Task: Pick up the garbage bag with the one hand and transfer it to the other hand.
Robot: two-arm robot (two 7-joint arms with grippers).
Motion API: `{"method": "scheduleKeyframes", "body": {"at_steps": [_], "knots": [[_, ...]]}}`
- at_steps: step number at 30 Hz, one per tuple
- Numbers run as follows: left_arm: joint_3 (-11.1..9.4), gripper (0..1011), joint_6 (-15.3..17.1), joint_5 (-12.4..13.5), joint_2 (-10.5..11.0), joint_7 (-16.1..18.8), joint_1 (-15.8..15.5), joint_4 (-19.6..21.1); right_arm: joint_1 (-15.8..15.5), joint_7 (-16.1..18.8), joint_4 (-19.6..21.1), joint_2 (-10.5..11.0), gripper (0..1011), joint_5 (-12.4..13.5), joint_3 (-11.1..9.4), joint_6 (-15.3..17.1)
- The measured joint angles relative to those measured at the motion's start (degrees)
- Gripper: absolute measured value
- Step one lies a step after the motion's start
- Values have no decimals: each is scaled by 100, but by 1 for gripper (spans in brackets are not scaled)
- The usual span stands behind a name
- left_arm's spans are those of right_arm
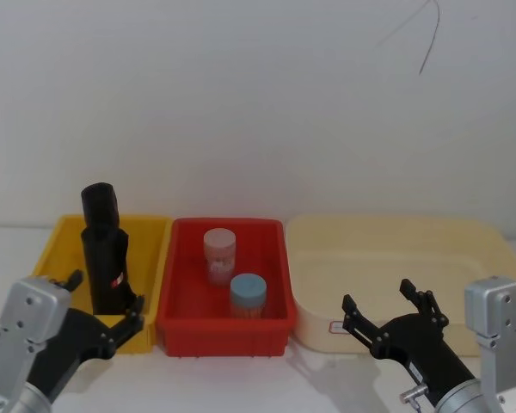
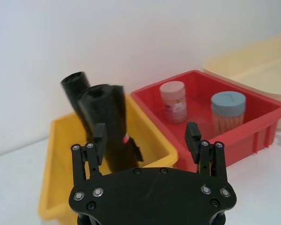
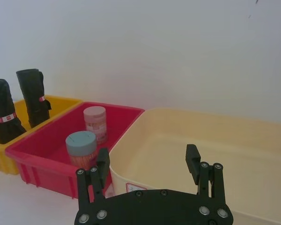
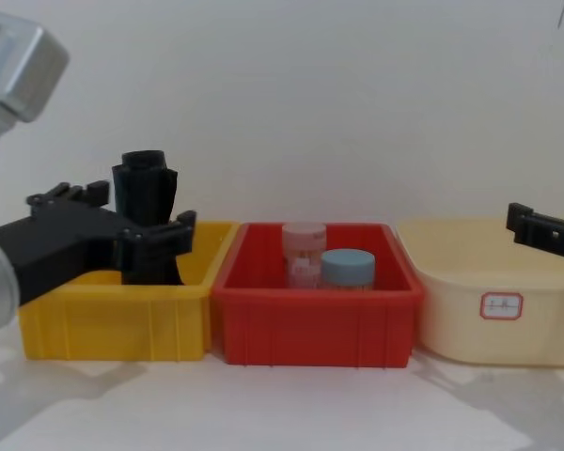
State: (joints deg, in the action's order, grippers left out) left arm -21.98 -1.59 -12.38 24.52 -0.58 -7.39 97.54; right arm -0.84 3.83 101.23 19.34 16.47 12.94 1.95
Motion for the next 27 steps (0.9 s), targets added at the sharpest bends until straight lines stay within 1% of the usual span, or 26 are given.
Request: {"method": "scheduleKeyframes", "body": {"at_steps": [2,4,9,13,18,27], "knots": [[48,1001,-7,-34,2,21,32,8,0,0,0,-1,1000,-1,0,0],[137,1001,-20,-83,1,45,67,10,0,0,0,0,1000,0,0,0],[313,1001,-39,-200,-20,78,73,-52,0,0,0,0,1000,0,0,0],[389,1002,-39,-225,-30,81,26,-126,0,0,0,0,1000,0,0,0],[424,1002,-4,-226,-39,53,-90,-257,0,0,0,-1,1000,0,0,0],[385,1001,113,-260,-140,-180,-396,-598,0,0,0,-1,1000,0,0,0]]}}
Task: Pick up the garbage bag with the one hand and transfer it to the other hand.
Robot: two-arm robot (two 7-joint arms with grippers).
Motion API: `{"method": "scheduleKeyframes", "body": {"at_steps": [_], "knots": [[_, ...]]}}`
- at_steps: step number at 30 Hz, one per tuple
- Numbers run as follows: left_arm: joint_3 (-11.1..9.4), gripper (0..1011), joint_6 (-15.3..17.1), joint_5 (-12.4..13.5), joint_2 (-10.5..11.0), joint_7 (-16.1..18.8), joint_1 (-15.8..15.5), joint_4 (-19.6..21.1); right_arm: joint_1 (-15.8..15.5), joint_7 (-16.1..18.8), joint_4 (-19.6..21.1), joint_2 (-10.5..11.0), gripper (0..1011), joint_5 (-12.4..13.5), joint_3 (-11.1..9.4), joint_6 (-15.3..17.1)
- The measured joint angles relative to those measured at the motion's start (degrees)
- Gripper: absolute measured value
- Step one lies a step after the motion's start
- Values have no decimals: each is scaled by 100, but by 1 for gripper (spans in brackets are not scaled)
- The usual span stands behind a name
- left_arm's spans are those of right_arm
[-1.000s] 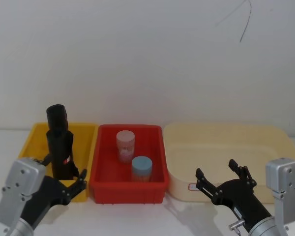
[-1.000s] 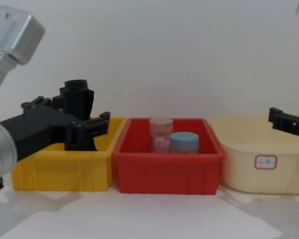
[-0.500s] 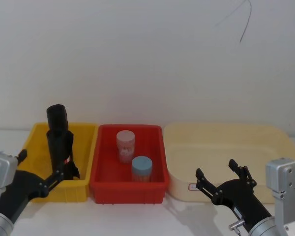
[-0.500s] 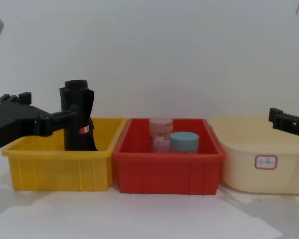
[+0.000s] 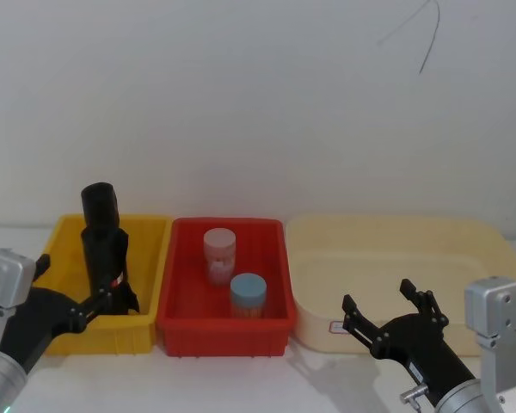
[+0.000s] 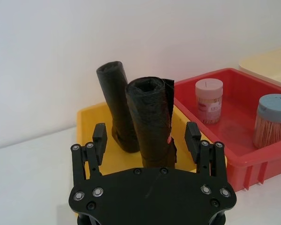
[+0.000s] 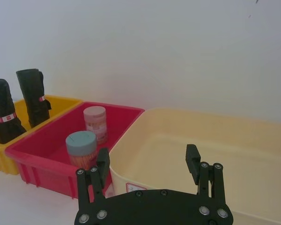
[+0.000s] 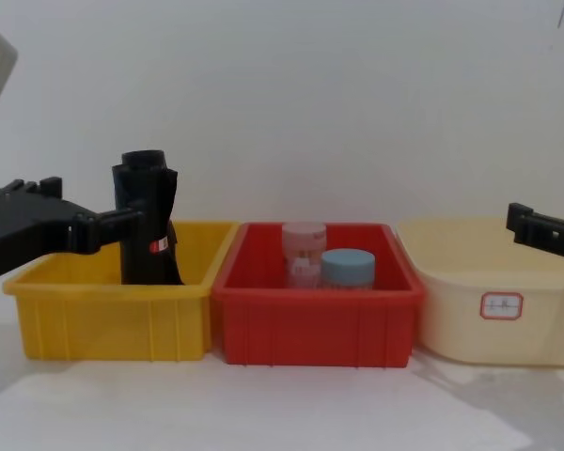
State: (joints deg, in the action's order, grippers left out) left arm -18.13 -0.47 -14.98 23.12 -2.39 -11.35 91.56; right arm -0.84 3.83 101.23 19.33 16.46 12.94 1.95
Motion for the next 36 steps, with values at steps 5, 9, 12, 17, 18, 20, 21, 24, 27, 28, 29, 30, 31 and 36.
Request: {"method": "scheduleKeyframes", "body": {"at_steps": [5,9,12,17,18,20,21,24,27,28,29,30,31,36], "knots": [[-38,1001,27,-61,-124,-137,-208,-266,0,0,0,0,1000,0,0,0],[-63,1001,37,-100,-218,-241,-367,-470,0,0,0,0,1000,0,0,0],[-74,1002,38,-113,-269,-289,-451,-578,0,0,0,0,1000,0,0,0],[-96,1001,35,-135,-392,-395,-670,-857,0,0,0,0,1000,0,0,0],[-100,1002,28,-140,-426,-424,-728,-934,0,0,0,0,1000,0,0,0],[-105,1001,22,-146,-458,-452,-782,-1007,0,0,0,0,1000,0,0,0],[-108,1002,13,-154,-496,-486,-845,-1093,0,0,0,0,1000,0,0,-1],[-110,1001,-4,-180,-558,-549,-946,-1238,0,0,0,0,1000,0,1,0],[-108,992,-23,-213,-630,-612,-1050,-1398,0,0,0,0,1000,0,0,0],[-107,992,-27,-220,-645,-626,-1071,-1431,0,0,0,0,1000,0,0,0],[-105,973,-30,-226,-660,-636,-1092,-1460,0,0,0,0,999,0,0,0],[-100,934,-40,-243,-687,-667,-1131,-1521,0,0,0,0,1000,0,0,0],[-96,934,-43,-251,-704,-680,-1155,-1562,0,0,0,0,1000,0,0,0],[-68,816,-52,-297,-773,-750,-1244,-1719,0,0,0,0,1000,0,0,0]]}}
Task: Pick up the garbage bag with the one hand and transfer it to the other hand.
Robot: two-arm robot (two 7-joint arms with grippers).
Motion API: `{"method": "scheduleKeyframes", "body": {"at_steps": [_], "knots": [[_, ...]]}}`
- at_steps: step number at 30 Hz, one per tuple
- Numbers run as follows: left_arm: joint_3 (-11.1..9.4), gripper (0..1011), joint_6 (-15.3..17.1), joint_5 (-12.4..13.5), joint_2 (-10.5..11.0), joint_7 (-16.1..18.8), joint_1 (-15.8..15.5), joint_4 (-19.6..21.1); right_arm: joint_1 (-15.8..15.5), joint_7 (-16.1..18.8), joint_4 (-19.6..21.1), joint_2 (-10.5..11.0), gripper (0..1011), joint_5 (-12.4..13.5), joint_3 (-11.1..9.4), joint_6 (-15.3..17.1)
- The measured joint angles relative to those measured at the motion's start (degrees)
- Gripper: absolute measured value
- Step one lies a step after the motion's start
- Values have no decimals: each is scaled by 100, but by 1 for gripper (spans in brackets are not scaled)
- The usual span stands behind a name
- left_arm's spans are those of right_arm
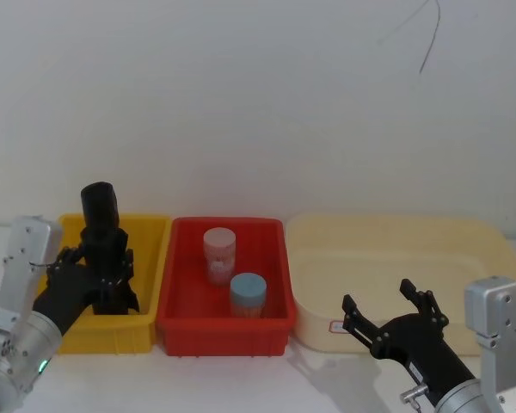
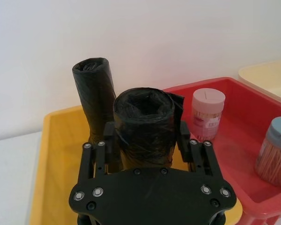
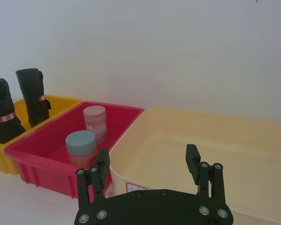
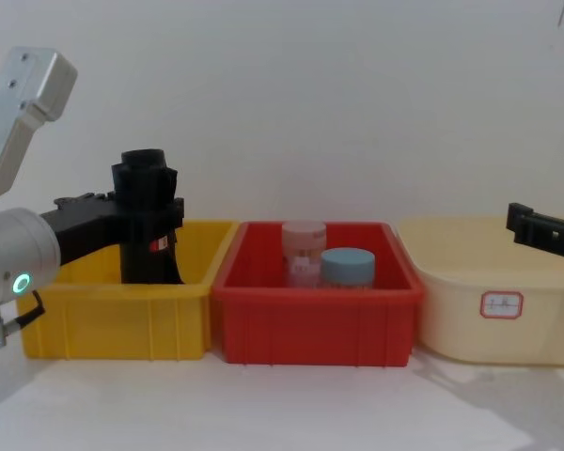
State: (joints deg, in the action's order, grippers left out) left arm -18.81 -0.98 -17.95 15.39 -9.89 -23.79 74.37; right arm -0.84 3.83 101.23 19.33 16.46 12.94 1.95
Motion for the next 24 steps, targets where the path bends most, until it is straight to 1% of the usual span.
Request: {"method": "scheduleKeyframes", "body": {"at_steps": [1,2,3,4,8,9,11,16,24], "knots": [[4,796,-2,-7,-8,-13,-10,-20,0,0,0,0,1000,0,0,0],[18,740,-5,-20,-26,-30,-28,-63,0,0,0,0,1000,0,0,0],[23,724,-7,-26,-30,-39,-32,-73,0,0,0,0,1000,0,0,0],[37,660,-10,-36,-48,-54,-45,-105,0,0,0,0,1000,0,0,0],[66,581,-17,-55,-70,-82,-56,-138,0,0,0,0,1000,0,0,0],[79,522,-20,-61,-79,-89,-57,-141,0,0,0,0,1000,0,0,0],[97,486,-22,-67,-86,-93,-57,-141,0,0,0,0,1000,0,0,0],[159,446,-22,-77,-93,-97,-50,-27,0,0,0,0,1000,0,0,0],[266,400,44,-88,-65,-102,-57,338,0,0,0,0,999,0,0,0]]}}
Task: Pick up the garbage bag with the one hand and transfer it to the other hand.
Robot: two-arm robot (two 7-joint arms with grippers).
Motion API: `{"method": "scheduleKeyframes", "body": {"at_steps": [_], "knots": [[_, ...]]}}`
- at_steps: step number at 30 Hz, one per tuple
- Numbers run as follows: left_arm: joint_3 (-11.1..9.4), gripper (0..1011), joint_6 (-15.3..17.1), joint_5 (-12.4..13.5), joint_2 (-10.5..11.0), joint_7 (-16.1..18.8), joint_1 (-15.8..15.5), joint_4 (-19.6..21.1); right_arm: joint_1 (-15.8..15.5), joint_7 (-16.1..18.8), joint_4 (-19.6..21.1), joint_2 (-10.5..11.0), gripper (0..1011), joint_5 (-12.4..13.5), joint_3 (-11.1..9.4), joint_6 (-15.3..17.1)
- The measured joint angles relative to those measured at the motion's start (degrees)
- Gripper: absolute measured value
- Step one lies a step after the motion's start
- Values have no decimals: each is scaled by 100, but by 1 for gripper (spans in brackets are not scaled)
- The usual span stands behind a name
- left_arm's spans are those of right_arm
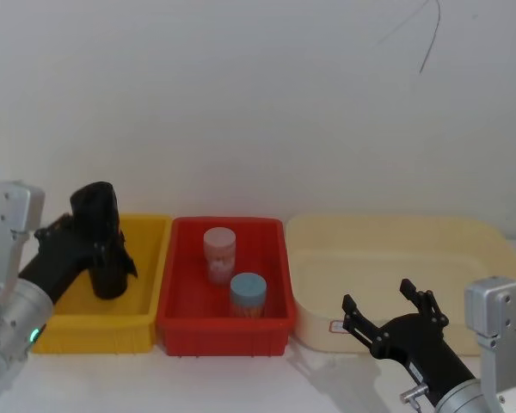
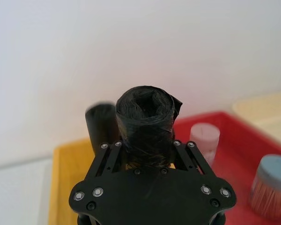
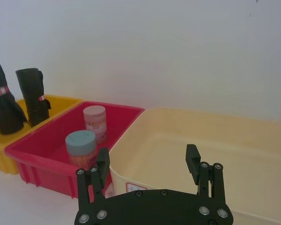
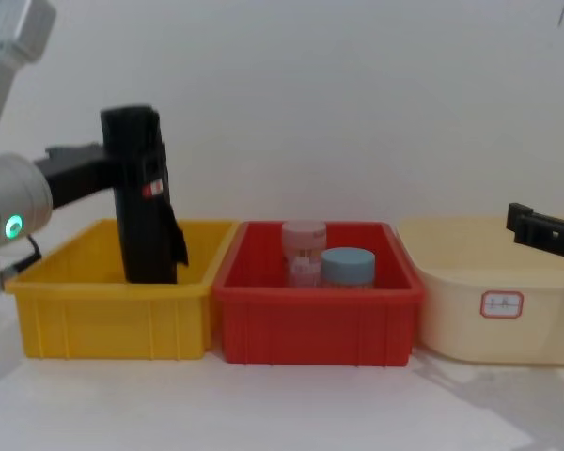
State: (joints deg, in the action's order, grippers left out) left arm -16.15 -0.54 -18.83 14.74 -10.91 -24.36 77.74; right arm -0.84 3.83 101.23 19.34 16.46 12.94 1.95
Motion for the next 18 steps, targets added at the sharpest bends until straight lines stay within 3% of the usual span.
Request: {"method": "scheduleKeyframes", "body": {"at_steps": [11,18], "knots": [[80,374,111,-147,51,-335,-194,576,0,0,0,0,1000,0,0,0],[-26,375,184,-305,38,-674,-358,749,0,0,0,0,1000,0,0,0]]}}
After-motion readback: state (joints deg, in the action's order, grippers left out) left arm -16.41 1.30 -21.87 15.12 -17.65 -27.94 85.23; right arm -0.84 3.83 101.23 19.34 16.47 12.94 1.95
